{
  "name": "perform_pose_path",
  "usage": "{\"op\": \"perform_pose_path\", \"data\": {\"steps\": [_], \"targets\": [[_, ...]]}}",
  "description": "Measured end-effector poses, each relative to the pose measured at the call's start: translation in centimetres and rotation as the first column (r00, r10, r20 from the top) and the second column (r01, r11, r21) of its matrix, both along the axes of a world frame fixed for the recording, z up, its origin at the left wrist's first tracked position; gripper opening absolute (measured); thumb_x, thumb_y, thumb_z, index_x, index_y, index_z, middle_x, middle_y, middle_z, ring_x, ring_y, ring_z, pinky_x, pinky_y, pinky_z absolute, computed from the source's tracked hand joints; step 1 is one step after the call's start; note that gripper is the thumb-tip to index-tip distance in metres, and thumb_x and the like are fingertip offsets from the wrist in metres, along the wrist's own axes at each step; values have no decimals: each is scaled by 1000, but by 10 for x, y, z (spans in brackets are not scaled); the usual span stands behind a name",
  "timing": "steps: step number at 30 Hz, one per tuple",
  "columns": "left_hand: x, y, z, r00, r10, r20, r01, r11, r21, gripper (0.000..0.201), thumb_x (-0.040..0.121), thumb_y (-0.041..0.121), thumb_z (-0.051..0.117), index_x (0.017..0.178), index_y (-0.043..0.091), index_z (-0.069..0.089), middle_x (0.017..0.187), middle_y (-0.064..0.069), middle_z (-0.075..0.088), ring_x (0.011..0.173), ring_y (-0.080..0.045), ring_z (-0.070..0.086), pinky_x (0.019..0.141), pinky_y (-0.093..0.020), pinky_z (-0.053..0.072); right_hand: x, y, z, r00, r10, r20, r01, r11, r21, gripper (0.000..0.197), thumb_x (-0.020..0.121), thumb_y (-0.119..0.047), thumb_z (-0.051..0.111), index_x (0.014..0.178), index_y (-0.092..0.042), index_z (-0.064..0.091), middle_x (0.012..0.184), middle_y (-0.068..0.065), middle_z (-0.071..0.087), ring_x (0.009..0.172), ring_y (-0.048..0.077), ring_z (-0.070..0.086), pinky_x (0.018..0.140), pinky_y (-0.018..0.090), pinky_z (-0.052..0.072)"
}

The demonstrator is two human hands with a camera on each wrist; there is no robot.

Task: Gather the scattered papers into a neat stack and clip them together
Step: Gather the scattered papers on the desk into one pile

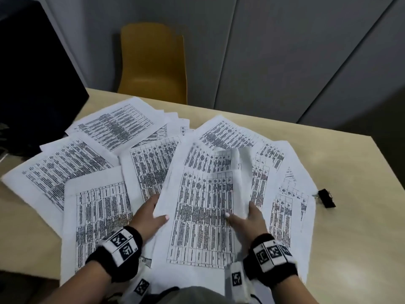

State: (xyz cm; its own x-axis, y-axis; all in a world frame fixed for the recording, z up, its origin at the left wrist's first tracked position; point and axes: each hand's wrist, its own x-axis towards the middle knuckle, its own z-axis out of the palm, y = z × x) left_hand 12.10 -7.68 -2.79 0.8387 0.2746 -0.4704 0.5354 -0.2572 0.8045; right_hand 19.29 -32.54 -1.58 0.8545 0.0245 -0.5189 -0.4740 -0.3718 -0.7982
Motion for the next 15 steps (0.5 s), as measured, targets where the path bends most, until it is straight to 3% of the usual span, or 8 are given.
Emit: {"op": "perform_pose_path", "data": {"steps": [1,4,6,8,9,12,15], "targets": [[-1,2,0,1000,3,4,-3,1000,-19,60,82,7,63,136,18,40,129,-3,58,114,-20,56,102,-38,42,-1,1,0,1000,-3,11,3,1000,-2,67,68,-26,76,125,-7,47,108,9,65,96,28,62,90,46,50],[-2,7,7,994,102,49,-100,994,-41,46,86,4,58,127,20,48,116,1,61,102,-17,58,84,-29,46,7,-6,0,998,-68,-4,68,993,96,35,78,-2,67,111,1,56,85,9,65,79,26,62,71,33,51],[0,14,9,960,256,110,-270,952,146,45,83,9,62,125,20,49,120,-7,58,107,-25,55,89,-36,47,9,-10,4,995,-86,51,80,990,117,27,81,4,62,106,-2,56,80,7,63,79,28,62,65,28,47],[6,23,10,902,407,143,-431,854,293,58,78,13,67,130,17,42,128,-16,51,115,-33,50,99,-43,42,9,-13,-3,991,-107,77,97,988,120,29,83,5,59,110,-3,54,82,5,61,78,24,58,71,29,46],[8,26,9,878,465,114,-477,830,289,65,77,13,68,134,15,38,131,-20,48,117,-35,49,101,-42,41,8,-13,-5,992,-105,67,97,989,110,28,84,3,58,111,-2,53,84,6,61,79,24,57,75,31,45],[16,26,7,871,489,40,-486,849,205,81,75,4,68,142,15,24,136,-22,42,119,-36,48,100,-40,40,7,-17,-16,993,-105,49,100,991,92,32,84,-5,61,114,0,53,92,13,65,84,29,60,78,36,48],[18,22,-4,914,402,62,-406,897,176,72,76,-5,59,139,13,27,121,-11,56,106,-29,57,91,-33,42,7,-19,-16,995,-96,14,94,990,106,28,84,-4,60,112,-1,54,88,12,65,81,29,59,76,37,49]]}}
